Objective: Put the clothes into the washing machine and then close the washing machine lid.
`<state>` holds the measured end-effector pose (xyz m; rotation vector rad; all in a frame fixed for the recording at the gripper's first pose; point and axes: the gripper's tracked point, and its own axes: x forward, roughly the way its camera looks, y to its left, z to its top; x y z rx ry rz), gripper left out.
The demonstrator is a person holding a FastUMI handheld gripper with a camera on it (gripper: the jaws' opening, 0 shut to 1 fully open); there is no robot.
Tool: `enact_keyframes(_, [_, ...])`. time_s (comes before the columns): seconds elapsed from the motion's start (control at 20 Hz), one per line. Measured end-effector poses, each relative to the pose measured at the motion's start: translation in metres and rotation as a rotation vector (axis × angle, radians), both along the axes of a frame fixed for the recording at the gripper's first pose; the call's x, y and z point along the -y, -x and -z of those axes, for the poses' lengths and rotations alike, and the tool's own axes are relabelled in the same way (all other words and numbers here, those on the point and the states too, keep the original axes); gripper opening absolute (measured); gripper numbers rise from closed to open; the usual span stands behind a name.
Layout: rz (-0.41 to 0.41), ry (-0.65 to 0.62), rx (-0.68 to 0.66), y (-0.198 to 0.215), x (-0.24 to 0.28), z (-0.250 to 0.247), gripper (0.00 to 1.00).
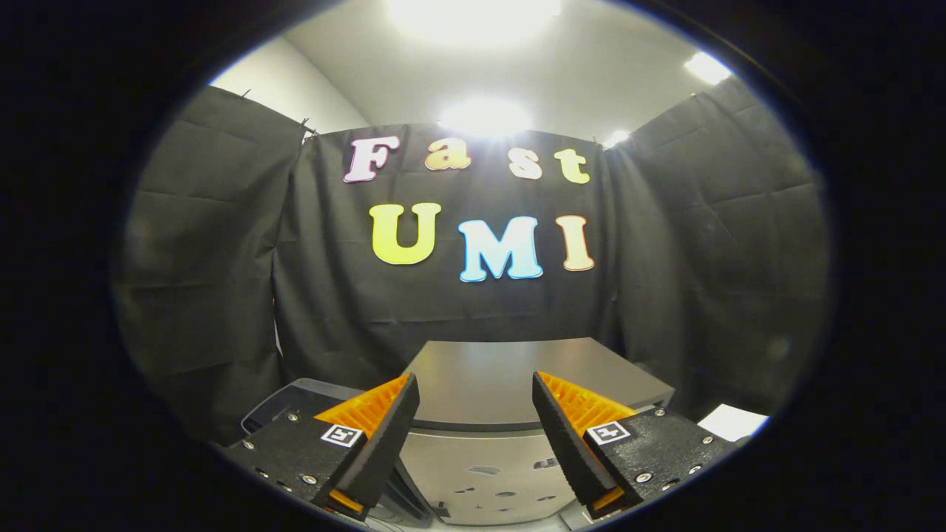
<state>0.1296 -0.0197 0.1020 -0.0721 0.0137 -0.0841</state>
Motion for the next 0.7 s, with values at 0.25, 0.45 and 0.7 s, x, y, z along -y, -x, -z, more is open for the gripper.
enact_keyframes(0.25, [0.041, -0.001, 0.000, 0.021, 0.034, 0.003, 0.94])
enact_keyframes(0.45, [0.052, -0.005, -0.003, 0.030, 0.046, 0.006, 0.94])
enact_keyframes(0.7, [0.055, -0.012, -0.020, 0.035, 0.049, 0.012, 0.95])
